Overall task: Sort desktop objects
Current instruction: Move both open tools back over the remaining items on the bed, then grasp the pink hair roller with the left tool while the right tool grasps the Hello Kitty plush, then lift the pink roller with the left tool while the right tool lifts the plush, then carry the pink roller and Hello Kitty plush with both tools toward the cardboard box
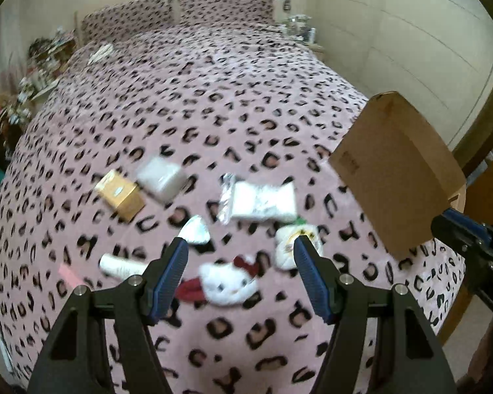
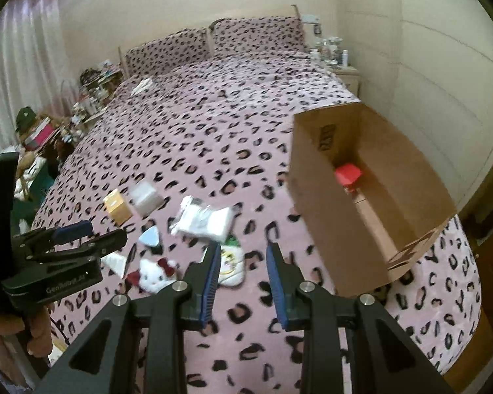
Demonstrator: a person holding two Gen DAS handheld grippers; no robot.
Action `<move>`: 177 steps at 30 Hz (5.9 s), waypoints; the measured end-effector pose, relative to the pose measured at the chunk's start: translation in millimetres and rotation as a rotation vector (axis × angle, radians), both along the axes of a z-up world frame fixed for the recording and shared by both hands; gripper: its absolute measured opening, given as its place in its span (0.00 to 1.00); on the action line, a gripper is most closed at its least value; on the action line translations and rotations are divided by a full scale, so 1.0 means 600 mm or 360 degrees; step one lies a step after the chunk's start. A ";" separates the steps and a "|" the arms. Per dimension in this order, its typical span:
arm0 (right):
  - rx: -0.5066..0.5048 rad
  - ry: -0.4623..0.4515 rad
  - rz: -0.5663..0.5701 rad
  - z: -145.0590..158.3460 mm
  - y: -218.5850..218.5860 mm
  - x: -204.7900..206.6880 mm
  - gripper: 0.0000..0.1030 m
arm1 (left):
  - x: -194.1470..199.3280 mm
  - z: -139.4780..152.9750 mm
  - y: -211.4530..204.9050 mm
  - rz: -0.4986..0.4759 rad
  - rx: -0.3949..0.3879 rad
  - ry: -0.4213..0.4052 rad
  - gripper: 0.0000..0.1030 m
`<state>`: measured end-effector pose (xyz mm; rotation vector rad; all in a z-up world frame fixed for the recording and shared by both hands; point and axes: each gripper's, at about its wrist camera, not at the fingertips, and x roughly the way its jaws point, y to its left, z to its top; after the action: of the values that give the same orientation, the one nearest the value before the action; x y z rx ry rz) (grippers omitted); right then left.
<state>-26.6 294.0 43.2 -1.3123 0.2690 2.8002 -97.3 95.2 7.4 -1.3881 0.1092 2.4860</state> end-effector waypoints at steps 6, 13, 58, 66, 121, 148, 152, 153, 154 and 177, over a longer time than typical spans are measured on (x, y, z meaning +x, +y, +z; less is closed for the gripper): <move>-0.0012 -0.0030 0.0075 -0.016 -0.055 0.006 0.28 | 0.030 -0.006 -0.048 0.0077 -0.0029 0.0016 0.66; -0.0034 -0.0052 0.0178 -0.030 -0.124 0.012 0.28 | 0.067 0.001 -0.103 0.0186 -0.0068 0.0071 0.66; -0.0211 -0.0133 0.0128 -0.219 -0.214 0.002 0.29 | -0.047 -0.229 -0.369 0.0784 -0.0095 -0.0281 0.85; -0.0287 -0.0178 0.0049 -0.244 -0.202 -0.061 0.31 | -0.072 -0.273 -0.378 0.0836 -0.0136 -0.0334 0.85; -0.0472 -0.0067 0.0124 -0.247 -0.279 -0.050 0.51 | 0.033 -0.196 -0.371 0.0729 -0.0022 -0.0073 0.27; -0.0389 0.0208 0.0283 -0.099 -0.319 0.035 0.51 | 0.148 -0.082 -0.351 0.0685 -0.0036 0.0059 0.27; -0.0374 0.0230 0.0279 -0.082 -0.312 0.049 0.51 | 0.157 -0.071 -0.335 0.0657 -0.0044 0.0061 0.27; -0.0370 0.0235 0.0277 -0.078 -0.310 0.052 0.51 | 0.160 -0.067 -0.331 0.0651 -0.0045 0.0063 0.27; -0.0366 0.0241 0.0273 -0.074 -0.308 0.056 0.51 | 0.163 -0.064 -0.326 0.0643 -0.0045 0.0066 0.27; -0.0285 0.0301 0.0112 -0.037 -0.216 0.127 0.51 | 0.197 0.003 -0.190 0.0400 -0.0003 0.0156 0.27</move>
<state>49.8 164.4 21.2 -1.1053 0.5003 3.0255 21.0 -18.7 9.1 -1.3547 -0.0459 2.7591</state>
